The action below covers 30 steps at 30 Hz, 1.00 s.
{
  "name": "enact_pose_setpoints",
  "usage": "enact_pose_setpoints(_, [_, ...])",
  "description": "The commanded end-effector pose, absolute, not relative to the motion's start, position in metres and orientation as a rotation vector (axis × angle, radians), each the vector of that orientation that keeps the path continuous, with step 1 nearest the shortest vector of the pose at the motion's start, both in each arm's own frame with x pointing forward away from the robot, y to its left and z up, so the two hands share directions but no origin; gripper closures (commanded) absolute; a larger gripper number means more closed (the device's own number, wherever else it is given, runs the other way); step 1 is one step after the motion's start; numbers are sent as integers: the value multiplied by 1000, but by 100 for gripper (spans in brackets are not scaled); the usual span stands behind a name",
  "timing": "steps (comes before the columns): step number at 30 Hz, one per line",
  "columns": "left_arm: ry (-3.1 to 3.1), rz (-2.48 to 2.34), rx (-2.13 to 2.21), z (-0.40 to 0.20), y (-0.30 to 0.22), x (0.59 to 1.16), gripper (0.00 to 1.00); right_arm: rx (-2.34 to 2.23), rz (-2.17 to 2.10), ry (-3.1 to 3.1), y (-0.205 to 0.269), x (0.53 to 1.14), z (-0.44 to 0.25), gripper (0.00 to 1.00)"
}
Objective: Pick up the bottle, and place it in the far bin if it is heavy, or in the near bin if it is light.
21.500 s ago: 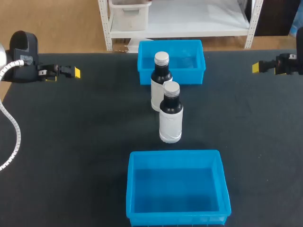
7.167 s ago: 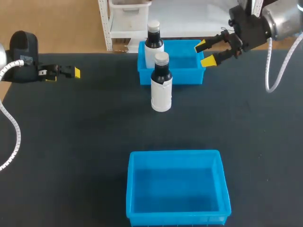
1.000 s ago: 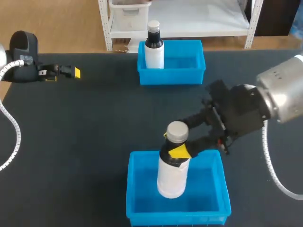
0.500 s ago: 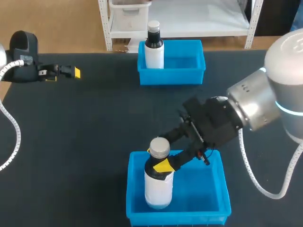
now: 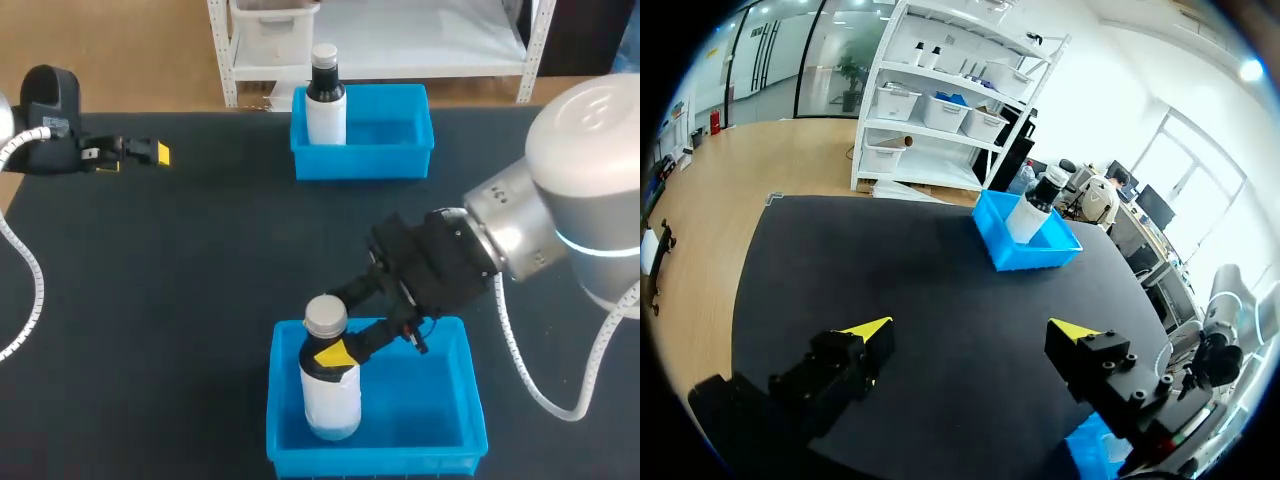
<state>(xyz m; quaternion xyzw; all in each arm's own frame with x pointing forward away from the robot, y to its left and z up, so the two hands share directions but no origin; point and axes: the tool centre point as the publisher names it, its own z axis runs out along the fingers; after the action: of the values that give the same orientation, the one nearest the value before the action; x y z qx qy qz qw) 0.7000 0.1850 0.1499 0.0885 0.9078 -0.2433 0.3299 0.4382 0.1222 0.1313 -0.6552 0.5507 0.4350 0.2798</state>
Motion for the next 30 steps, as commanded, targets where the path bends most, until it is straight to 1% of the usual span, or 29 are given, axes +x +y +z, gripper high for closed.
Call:
enact_pose_setpoints(1, [2374, -636, 231, 150, 185, 700, 0, -1762, 1158, 1479, 124, 439, 122, 19])
enact_pose_setpoints(2, [2374, -636, 231, 150, 185, 700, 0, -1762, 1157, 1479, 124, 439, 122, 0])
enact_pose_setpoints(9, [2374, -636, 231, 150, 185, 700, 0, -1752, 1142, 1484, 118, 441, 125, 0])
enact_pose_setpoints(16, [2374, -636, 231, 150, 185, 700, 0, -1824, 1059, 1486, 90, 443, 123, 0])
enact_pose_setpoints(21, [2374, -636, 231, 150, 185, 700, 0, -1860, 1002, 1534, 52, 452, 117, 0])
enact_pose_setpoints(26, [2374, -636, 231, 150, 185, 700, 0, -1901, 941, 1569, -3, 458, 119, 0])
enact_pose_setpoints(30, [2374, -636, 231, 150, 185, 700, 0, -1653, 888, 1772, -36, 495, 141, 0])
